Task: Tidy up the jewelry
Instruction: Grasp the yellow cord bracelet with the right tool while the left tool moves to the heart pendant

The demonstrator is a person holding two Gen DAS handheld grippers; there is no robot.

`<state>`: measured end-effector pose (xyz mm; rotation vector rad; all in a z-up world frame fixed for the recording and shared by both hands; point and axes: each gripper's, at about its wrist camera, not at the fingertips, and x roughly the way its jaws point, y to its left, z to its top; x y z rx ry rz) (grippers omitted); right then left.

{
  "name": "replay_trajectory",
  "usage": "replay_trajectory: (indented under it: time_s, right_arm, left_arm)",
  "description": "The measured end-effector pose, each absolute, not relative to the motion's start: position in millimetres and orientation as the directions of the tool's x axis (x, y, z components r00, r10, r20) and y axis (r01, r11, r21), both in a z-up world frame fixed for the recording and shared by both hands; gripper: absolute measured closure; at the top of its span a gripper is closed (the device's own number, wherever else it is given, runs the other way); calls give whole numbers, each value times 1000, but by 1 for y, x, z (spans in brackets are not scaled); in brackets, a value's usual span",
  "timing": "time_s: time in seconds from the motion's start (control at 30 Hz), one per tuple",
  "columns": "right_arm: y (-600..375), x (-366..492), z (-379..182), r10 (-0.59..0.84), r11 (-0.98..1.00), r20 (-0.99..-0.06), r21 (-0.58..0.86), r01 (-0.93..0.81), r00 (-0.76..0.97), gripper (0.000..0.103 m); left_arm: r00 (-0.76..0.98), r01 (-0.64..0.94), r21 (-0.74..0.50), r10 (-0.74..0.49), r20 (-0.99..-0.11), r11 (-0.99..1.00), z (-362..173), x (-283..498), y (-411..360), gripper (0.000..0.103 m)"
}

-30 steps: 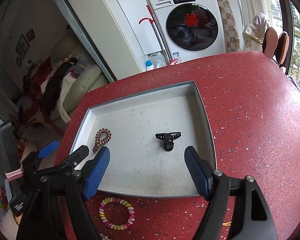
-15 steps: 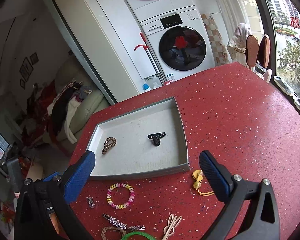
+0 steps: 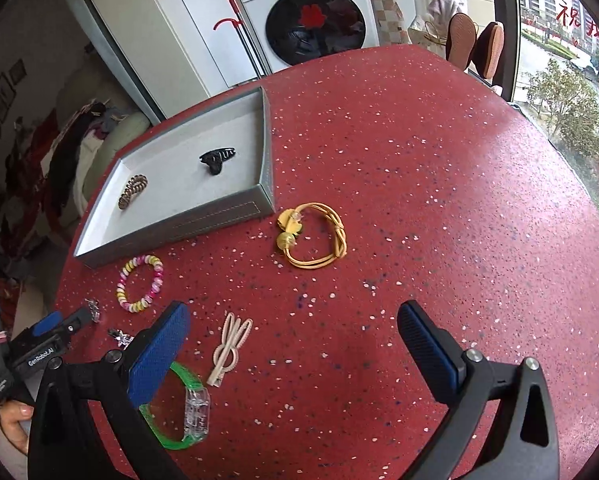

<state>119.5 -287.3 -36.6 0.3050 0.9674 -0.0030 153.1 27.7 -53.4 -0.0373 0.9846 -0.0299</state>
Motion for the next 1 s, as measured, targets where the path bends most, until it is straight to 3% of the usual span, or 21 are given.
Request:
replay_trajectory:
  time_s: [0.67,0.87,1.0]
  right_arm:
    - [-291,171,-56,34,979,-847,136,154,531,0]
    - [-279,185,-56,-15,989,-844,65,130,537,11]
    - [-265,187,-57,-67,996,-837,-23,87,543,26]
  left_arm:
    - [544,4,-13,-13,-839,1000,-63,165,13,0]
    - [540,6,-17,-18,-841,1000,-65,166,11,0]
    - [547,10,-23,-25,-837,1000,-64,165,12,0]
